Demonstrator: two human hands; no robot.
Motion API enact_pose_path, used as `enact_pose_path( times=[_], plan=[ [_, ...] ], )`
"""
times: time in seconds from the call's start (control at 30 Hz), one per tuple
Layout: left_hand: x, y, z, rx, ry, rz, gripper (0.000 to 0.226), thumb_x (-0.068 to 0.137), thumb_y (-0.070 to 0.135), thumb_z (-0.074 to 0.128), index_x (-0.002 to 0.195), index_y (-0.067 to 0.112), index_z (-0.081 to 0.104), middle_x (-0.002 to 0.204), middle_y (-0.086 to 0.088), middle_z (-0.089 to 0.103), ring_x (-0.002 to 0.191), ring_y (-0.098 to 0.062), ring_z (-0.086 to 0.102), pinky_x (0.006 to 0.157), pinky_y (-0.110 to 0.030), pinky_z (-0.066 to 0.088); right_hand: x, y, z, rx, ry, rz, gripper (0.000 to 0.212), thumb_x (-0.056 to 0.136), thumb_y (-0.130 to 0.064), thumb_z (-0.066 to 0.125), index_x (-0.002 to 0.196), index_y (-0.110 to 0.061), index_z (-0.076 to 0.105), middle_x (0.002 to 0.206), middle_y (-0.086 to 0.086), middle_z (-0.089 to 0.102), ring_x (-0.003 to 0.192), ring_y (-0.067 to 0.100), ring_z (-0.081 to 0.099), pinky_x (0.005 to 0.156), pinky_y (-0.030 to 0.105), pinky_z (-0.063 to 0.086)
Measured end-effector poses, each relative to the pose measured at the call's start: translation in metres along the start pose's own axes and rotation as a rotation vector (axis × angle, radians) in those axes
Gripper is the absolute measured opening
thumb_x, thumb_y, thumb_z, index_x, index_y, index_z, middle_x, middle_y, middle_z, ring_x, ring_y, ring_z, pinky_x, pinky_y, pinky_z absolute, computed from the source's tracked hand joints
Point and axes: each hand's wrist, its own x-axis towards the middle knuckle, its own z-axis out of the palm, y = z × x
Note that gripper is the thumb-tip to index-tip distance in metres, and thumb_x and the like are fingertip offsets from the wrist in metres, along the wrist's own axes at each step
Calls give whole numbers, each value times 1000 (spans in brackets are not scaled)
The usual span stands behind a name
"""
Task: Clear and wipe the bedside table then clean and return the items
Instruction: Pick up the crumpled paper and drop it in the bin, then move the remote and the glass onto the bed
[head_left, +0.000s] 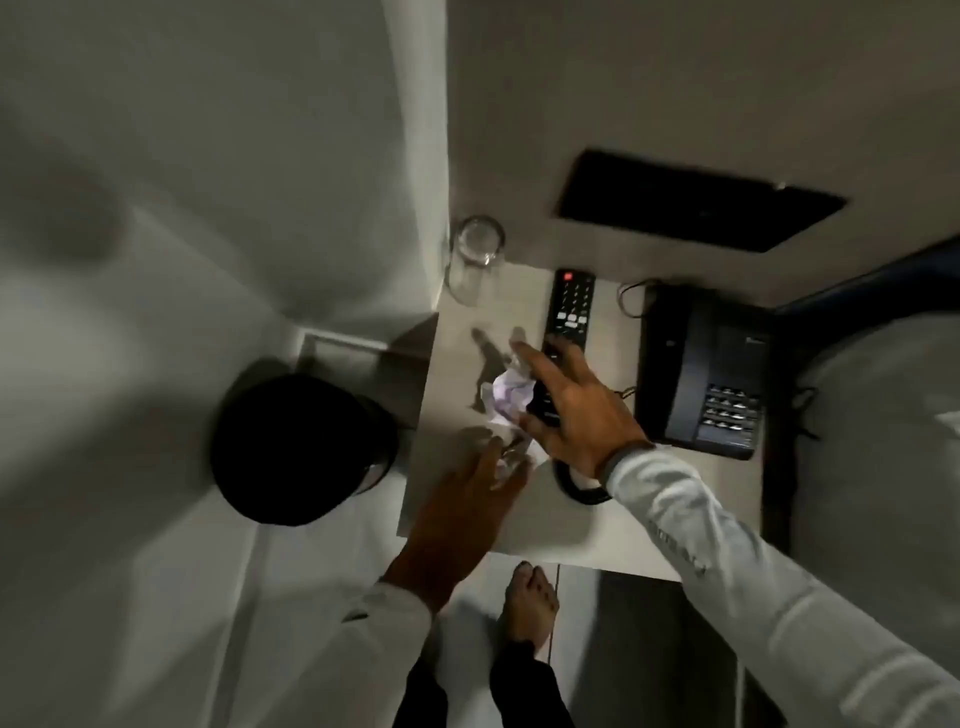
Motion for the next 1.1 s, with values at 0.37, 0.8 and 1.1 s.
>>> enact_pose_path(
  times=[0.37,0.8,1.1],
  plan=[
    [-78,-153,-37,-216,492,-583,26,97,21,50,89,8,71,83,-8,68,80,-31,65,72,-23,47,62,-8,68,-73,15,-6,26,76,-22,80,97,-11,72,107,15,64,98,39,63,82,40,54],
    [-163,-208,-30,-14,394,-758,33,98,20,59,128,7,60,120,-18,62,109,-37,61,76,-48,55,74,-145,145,437,36,49,60,82,-46,70,136,-21,57,127,2,69,115,23,65,100,37,51],
    [4,-84,-124,294,453,158,29,86,3,64,114,12,66,115,-14,63,104,-36,61,86,-47,52,23,-18,53,65,620,509,66,76,-33,72,132,-7,50,129,20,51,115,43,49,95,51,45]
  ],
)
